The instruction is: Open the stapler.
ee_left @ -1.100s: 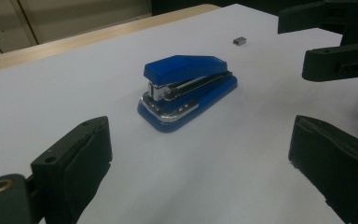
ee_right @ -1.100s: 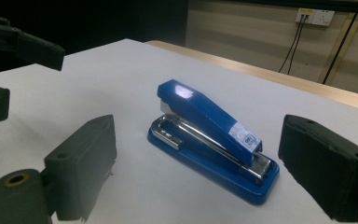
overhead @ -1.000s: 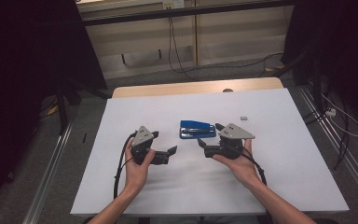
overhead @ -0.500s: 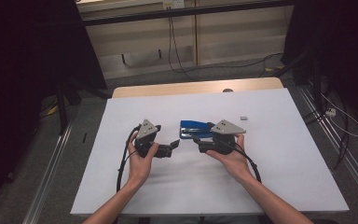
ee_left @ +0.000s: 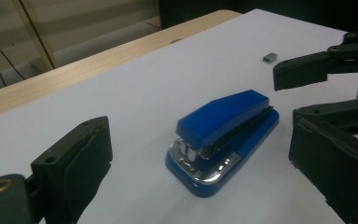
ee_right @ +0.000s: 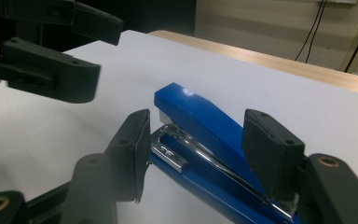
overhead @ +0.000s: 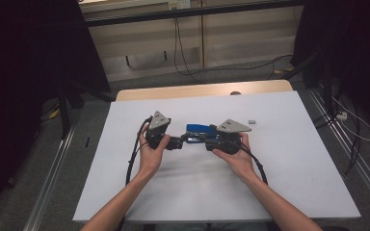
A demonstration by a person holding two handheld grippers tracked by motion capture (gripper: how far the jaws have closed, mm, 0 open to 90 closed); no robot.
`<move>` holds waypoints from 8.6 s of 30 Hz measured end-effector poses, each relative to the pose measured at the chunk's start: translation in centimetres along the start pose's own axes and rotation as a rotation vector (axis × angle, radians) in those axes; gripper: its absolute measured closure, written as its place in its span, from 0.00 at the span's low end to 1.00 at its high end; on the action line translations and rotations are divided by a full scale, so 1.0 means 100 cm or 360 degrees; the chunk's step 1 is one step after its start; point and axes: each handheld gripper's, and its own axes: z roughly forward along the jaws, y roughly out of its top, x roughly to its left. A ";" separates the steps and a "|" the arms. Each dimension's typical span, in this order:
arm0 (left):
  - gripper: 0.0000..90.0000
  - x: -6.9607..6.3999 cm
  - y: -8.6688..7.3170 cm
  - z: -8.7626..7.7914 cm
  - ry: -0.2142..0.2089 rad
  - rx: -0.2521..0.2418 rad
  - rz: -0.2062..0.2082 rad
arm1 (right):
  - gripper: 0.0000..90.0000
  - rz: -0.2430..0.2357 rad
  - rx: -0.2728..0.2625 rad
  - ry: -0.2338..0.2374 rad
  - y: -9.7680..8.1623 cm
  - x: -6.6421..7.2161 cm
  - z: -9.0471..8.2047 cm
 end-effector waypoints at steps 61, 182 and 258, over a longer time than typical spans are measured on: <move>1.00 0.003 -0.021 0.029 0.0010 0.0285 -0.0092 | 1.00 -0.0041 0.0416 0.0047 -0.008 -0.004 0.038; 1.00 0.006 0.011 0.036 -0.0093 0.0068 -0.0126 | 1.00 -0.0095 0.0185 -0.0131 0.004 0.013 0.047; 1.00 0.010 -0.015 0.051 -0.0144 0.0224 -0.0102 | 1.00 -0.0151 0.0097 -0.0259 0.017 0.020 0.060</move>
